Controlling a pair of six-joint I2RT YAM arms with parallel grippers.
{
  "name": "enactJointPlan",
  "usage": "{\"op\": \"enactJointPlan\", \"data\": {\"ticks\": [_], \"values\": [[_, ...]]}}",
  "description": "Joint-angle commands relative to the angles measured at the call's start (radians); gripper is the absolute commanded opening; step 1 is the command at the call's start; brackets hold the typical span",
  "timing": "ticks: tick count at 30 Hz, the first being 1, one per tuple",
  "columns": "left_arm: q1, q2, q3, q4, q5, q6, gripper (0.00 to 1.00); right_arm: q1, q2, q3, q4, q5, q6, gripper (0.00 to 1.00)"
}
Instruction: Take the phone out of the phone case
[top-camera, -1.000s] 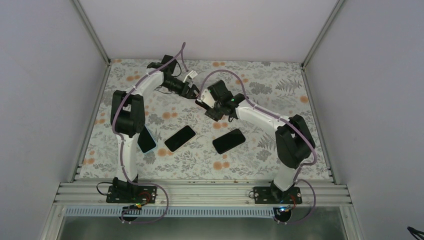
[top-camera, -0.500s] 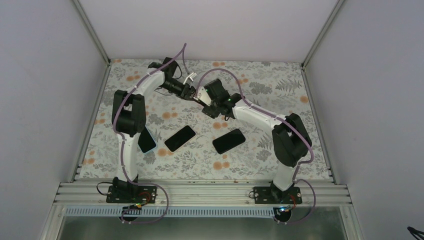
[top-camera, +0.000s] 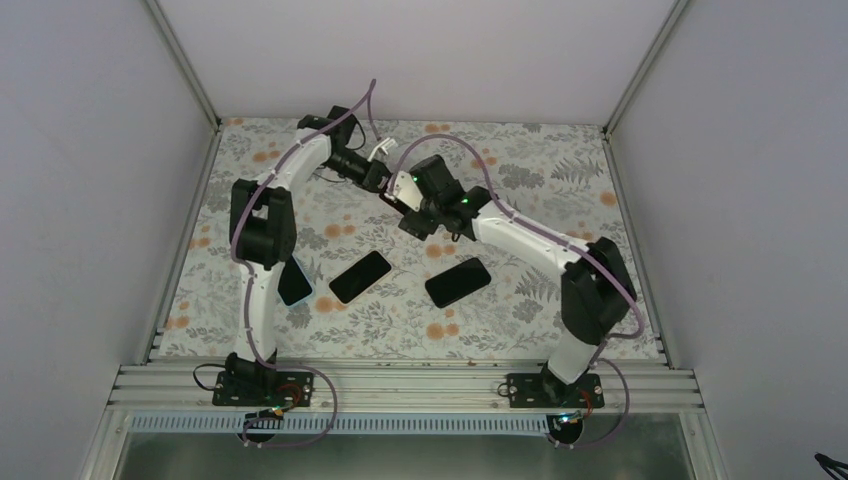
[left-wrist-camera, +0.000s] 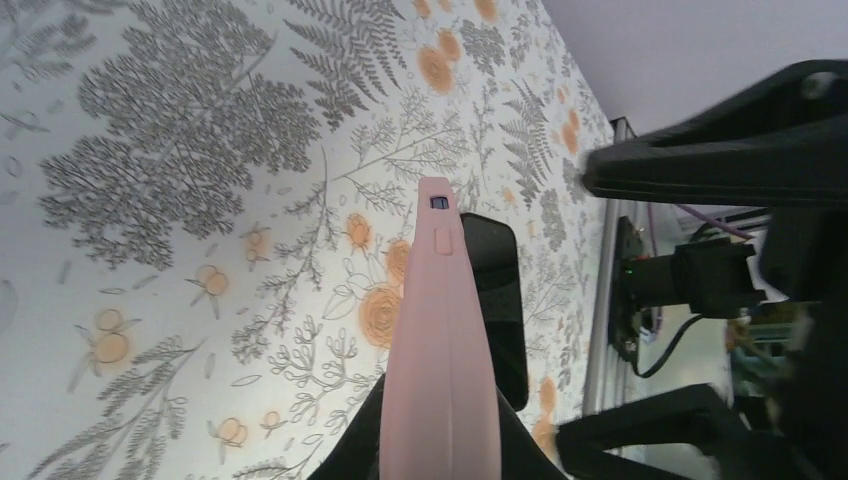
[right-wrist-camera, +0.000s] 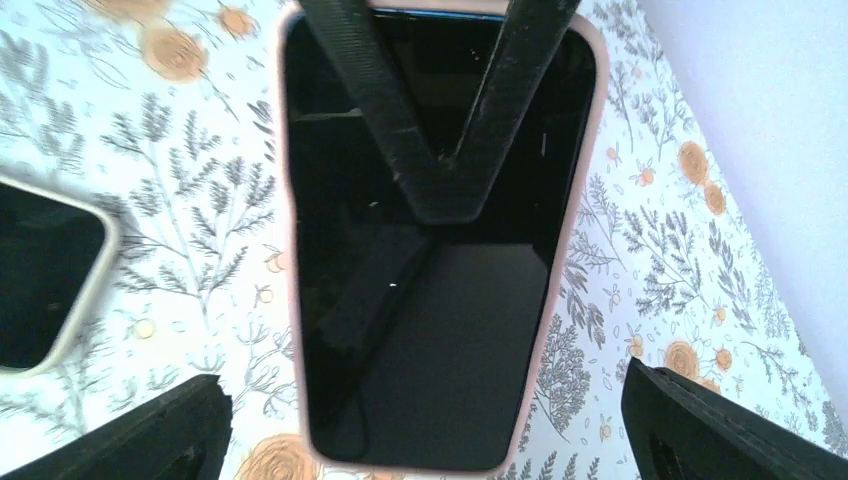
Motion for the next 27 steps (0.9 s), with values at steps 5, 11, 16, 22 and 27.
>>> {"op": "enactJointPlan", "data": {"ticks": [5, 11, 16, 22, 27], "values": [[-0.004, -0.06, 0.23, -0.187, -0.087, 0.162, 0.02, -0.137, -0.232, -0.066, -0.199, -0.262, -0.069, 1.0], [-0.033, -0.353, 0.047, -0.104, -0.144, 0.382, 0.02, -0.409, -0.361, -0.204, -0.281, -0.7, -0.381, 1.0], [-0.109, -0.656, -0.332, 0.259, -0.315, 0.399, 0.02, -0.428, -0.423, -0.322, -0.212, -0.77, -0.54, 1.0], [-0.21, -0.8, -0.632, 0.532, -0.476, 0.409, 0.02, -0.427, -0.287, -0.163, -0.354, -0.938, -0.558, 1.0], [-0.224, -0.79, -0.688, 0.568, -0.466, 0.416, 0.02, -0.425, -0.264, -0.141, -0.313, -0.971, -0.519, 1.0]]}}
